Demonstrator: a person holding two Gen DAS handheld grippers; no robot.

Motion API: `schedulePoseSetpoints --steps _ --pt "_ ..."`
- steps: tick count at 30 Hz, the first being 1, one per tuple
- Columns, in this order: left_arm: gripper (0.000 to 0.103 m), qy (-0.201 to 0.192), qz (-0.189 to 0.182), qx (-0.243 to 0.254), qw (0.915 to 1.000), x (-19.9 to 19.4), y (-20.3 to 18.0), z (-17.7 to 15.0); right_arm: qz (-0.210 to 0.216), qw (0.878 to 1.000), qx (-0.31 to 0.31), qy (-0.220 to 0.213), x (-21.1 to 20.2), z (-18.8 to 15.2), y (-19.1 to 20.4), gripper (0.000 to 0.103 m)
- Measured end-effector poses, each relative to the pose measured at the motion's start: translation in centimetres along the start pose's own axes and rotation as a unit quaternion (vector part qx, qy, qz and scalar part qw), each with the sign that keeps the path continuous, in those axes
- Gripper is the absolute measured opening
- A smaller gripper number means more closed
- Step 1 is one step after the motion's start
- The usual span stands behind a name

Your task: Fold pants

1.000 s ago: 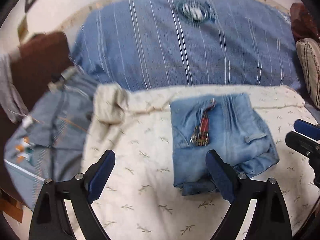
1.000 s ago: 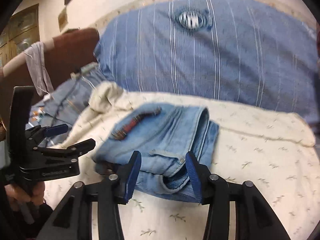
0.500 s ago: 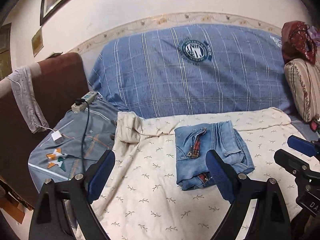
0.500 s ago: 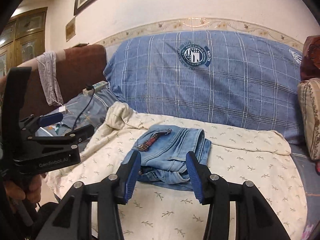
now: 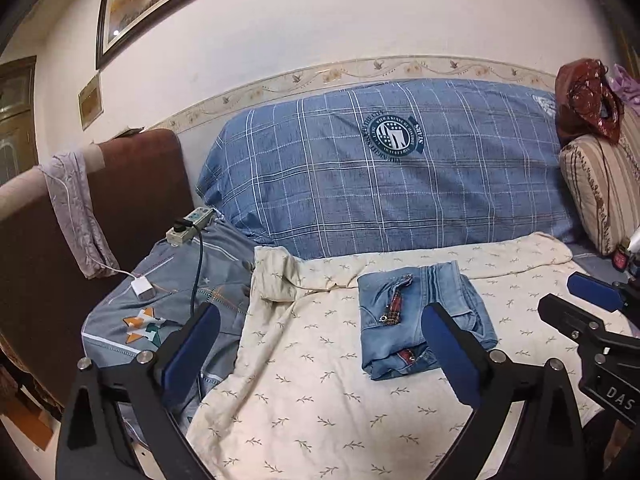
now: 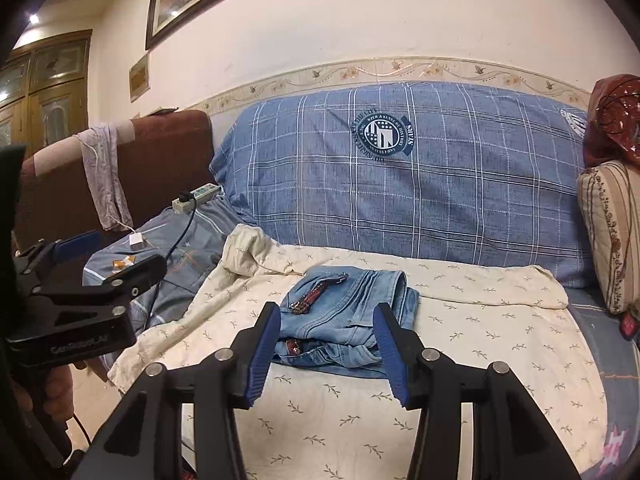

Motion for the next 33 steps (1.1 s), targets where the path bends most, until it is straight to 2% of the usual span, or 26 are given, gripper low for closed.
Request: schedulePoseSetpoints --steps 4,11,33 --pt "0.101 0.007 -0.009 -0.018 0.9998 -0.3 0.5 -0.1 -0.01 1.0 0.003 -0.008 -0.4 0.2 0.1 0.052" --pt "0.101 0.025 -0.003 -0.034 0.9991 0.0 1.6 -0.7 -0.011 1.0 0.005 -0.013 -0.5 0.6 0.5 0.055" --pt "0.101 0.033 -0.01 -0.039 0.9987 1.0 2.2 -1.0 -0.009 1.0 0.008 0.008 1.1 -0.8 0.7 0.055"
Point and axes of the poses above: each gripper's, at about its wrist camera, not at the fingertips, and x roughly the way its jaws point, y to its left, z to its top, the point moved 8 cm from there along x, roughly the way its jaws point, and after that the axes turned 5 degrees about -y, right-handed, at the moved point
